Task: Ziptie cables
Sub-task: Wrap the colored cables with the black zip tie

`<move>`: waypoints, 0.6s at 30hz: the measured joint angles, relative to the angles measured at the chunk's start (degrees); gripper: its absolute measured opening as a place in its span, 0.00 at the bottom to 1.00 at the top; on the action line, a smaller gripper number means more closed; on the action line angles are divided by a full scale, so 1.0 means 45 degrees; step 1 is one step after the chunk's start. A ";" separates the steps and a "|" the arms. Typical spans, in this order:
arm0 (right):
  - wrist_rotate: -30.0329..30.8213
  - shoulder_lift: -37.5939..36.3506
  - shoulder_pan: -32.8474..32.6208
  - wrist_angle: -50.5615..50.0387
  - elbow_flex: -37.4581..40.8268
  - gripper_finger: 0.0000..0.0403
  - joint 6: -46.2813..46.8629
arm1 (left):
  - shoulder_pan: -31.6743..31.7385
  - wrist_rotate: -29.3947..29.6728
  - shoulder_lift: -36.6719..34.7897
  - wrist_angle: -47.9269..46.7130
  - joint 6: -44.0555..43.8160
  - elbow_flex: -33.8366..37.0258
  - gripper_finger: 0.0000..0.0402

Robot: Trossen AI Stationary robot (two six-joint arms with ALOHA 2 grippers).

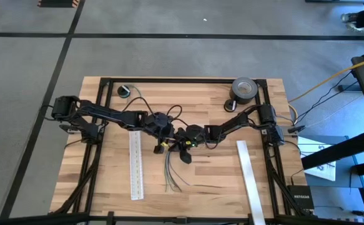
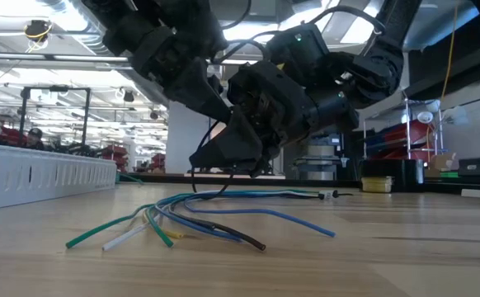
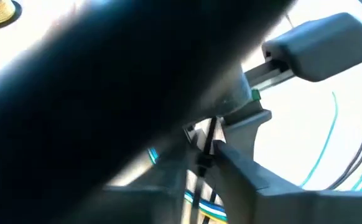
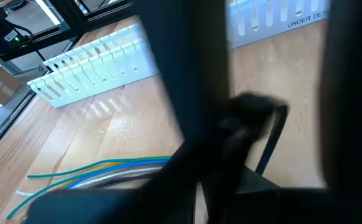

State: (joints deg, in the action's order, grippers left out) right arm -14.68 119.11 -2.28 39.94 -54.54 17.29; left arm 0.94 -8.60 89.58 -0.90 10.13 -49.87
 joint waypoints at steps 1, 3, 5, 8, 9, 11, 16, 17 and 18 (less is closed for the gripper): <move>0.0002 0.0000 0.0000 0.0000 0.0000 0.00 -0.0002 | -0.0029 0.0000 0.0000 -0.0042 0.0073 0.0000 0.09; 0.0007 0.0000 0.0000 0.0000 0.0000 0.00 0.0008 | -0.0102 -0.0010 0.0005 -0.0053 0.0173 0.0000 0.03; -0.0007 0.0000 0.0005 0.0000 0.0000 0.00 0.0051 | -0.0139 -0.0010 0.0005 -0.0045 0.0134 0.0000 0.03; -0.0807 -0.0342 0.0117 -0.0663 0.0005 0.00 0.0061 | -0.0201 0.0000 0.0005 -0.0049 -0.0119 0.0000 0.02; -0.1120 -0.0549 0.0183 -0.0916 -0.0002 0.00 0.0054 | -0.0239 0.0000 0.0005 -0.0031 -0.0171 0.0000 0.02; -0.1766 -0.1244 0.0353 -0.2125 -0.0010 0.00 0.0016 | -0.0321 0.0045 0.0000 0.0023 -0.0338 -0.0010 0.01; -0.1756 -0.3285 0.0423 -0.5927 -0.0003 0.00 -0.1122 | -0.0595 0.0366 0.0000 0.0073 -0.0542 -0.0024 0.01; -0.1575 -0.3673 0.0427 -0.6659 -0.0005 0.00 -0.1260 | -0.0641 0.0503 0.0000 0.0071 -0.0525 -0.0024 0.01; -0.1375 -0.3979 0.0423 -0.7259 -0.0006 0.01 -0.1307 | -0.0680 0.0557 0.0000 0.0049 -0.0504 -0.0024 0.01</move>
State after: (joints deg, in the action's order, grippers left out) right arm -20.87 101.20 -0.38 7.28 -54.57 11.41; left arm -2.12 -6.09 89.58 -0.68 7.86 -49.97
